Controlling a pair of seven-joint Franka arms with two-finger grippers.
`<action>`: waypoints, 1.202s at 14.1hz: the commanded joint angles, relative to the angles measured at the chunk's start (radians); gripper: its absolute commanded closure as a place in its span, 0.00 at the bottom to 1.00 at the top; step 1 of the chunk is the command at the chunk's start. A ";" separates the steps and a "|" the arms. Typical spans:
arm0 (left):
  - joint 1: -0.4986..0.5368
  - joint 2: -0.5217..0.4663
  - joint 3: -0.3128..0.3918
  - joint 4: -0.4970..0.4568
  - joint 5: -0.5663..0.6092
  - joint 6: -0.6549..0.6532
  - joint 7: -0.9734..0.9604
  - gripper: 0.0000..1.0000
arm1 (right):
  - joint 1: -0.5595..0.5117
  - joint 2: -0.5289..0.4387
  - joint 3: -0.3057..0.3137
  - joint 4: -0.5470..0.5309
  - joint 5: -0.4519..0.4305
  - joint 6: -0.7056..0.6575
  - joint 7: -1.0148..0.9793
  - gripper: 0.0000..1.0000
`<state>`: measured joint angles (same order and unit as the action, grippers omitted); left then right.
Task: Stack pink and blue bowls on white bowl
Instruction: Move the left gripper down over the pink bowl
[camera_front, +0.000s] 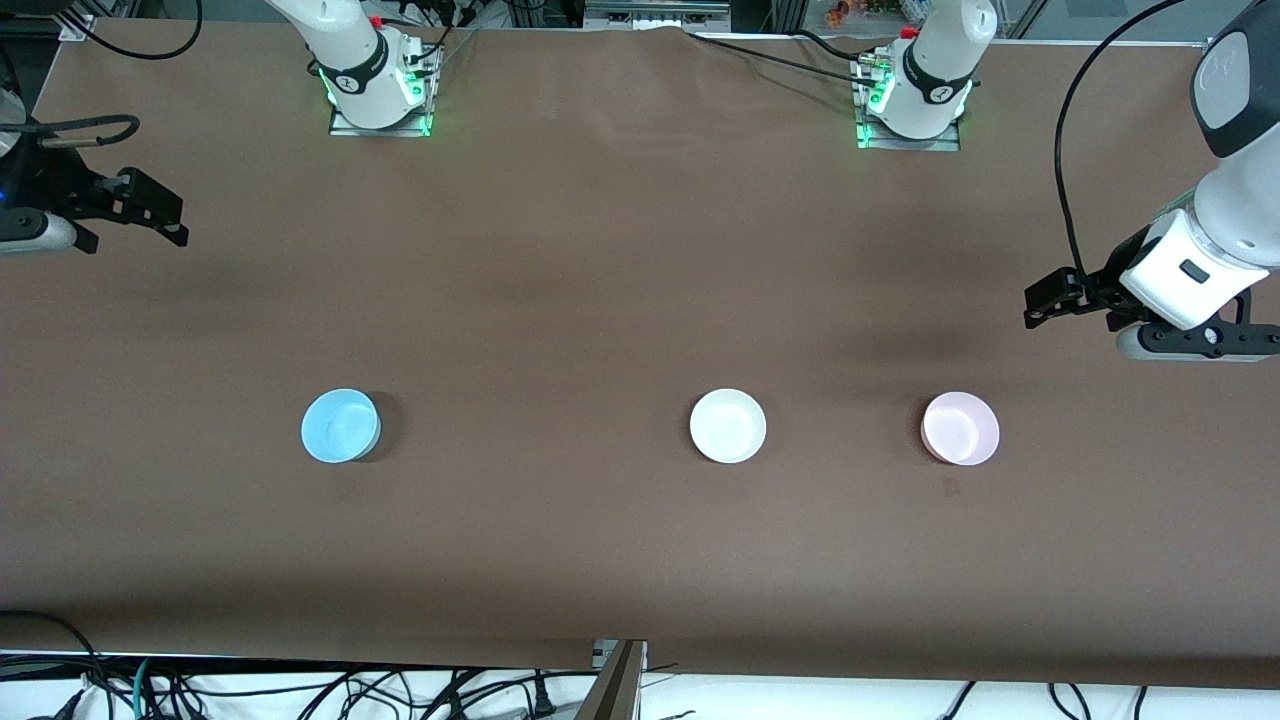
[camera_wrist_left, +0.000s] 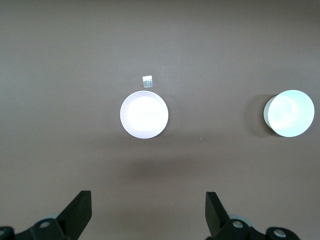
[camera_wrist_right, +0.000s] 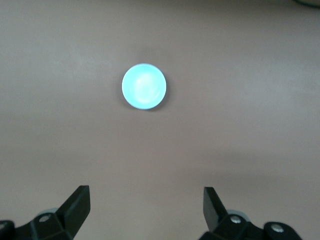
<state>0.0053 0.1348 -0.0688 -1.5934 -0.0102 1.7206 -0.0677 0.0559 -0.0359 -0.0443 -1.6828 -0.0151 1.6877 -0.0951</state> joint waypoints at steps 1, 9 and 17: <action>0.007 0.012 -0.005 0.032 -0.007 -0.024 0.029 0.00 | -0.008 0.034 0.001 0.025 -0.011 0.023 -0.018 0.00; 0.062 0.153 0.004 0.105 -0.002 0.028 0.049 0.00 | -0.002 0.039 0.004 0.035 -0.031 0.014 0.023 0.00; 0.130 0.330 0.004 -0.170 0.003 0.530 0.054 0.00 | 0.002 0.042 0.009 0.037 -0.028 0.014 0.015 0.00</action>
<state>0.1286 0.4566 -0.0580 -1.6584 -0.0098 2.1118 -0.0329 0.0565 0.0067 -0.0388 -1.6592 -0.0305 1.7166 -0.0864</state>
